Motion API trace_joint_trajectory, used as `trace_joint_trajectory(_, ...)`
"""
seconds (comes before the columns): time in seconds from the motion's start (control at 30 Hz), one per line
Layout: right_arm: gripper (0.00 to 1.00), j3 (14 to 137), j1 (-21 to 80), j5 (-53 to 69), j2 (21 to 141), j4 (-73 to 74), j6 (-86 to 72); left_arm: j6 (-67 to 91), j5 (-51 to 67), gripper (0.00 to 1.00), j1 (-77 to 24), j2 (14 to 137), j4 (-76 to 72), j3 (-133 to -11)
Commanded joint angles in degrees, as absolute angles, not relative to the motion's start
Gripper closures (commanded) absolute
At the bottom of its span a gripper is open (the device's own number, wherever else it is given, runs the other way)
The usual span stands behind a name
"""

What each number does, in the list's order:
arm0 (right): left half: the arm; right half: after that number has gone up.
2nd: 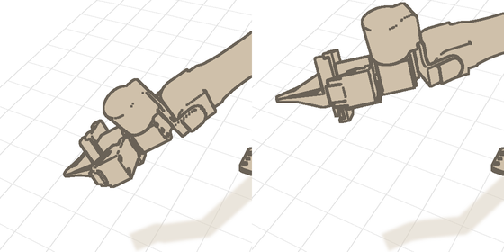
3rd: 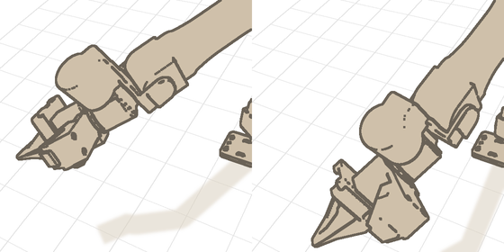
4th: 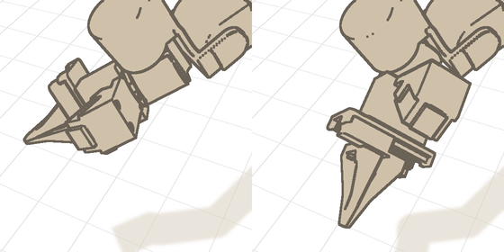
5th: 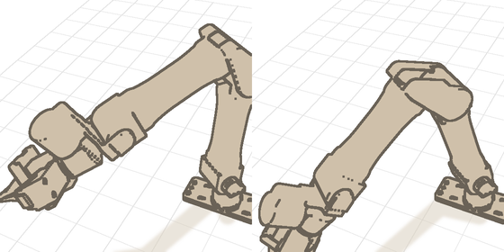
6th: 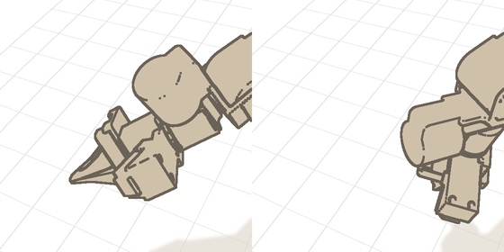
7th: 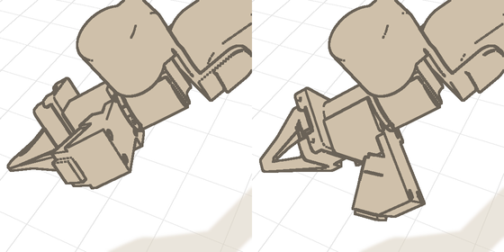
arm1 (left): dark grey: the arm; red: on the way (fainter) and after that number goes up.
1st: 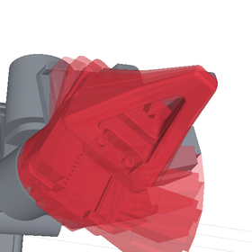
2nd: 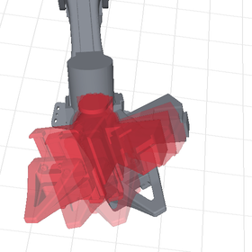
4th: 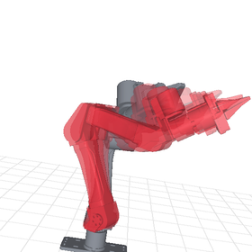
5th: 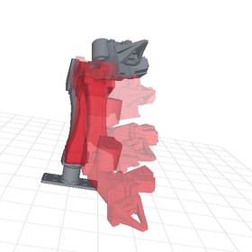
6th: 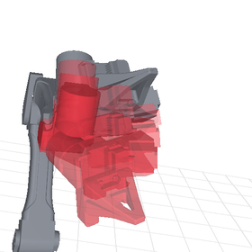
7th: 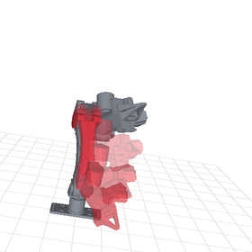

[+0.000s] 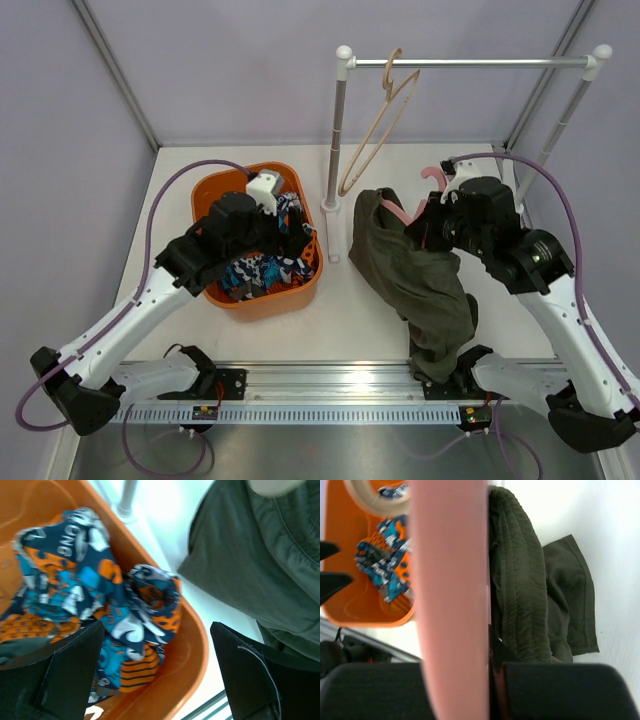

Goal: Remove the shorts from the hanger

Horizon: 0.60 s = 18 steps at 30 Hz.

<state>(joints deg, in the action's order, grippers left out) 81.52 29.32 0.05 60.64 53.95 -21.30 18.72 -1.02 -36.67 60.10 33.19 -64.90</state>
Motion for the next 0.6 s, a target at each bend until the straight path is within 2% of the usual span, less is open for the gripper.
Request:
trace_joint_trajectory(0.0, 1.00, 79.4, 32.1, 0.4, 55.8, 49.2, -24.0, 21.2, -7.5, 0.08, -42.6, 62.0, 29.2, -67.6)
trace_joint_trajectory(0.1, 1.00, 76.7, 35.5, 0.3, 55.0, 48.3, -25.0, 23.7, -8.4, 0.08, -48.1, 64.2, 26.6, -68.8)
trace_joint_trajectory(0.2, 1.00, 74.9, 39.8, -4.7, 55.2, 48.0, -25.9, 25.9, -10.9, 0.08, -51.3, 65.8, 24.1, -70.4)
trace_joint_trajectory(0.57, 1.00, 75.1, 46.8, -13.0, 56.5, 47.3, -28.1, 29.7, -18.7, 0.11, -56.3, 75.5, 23.6, -79.7)
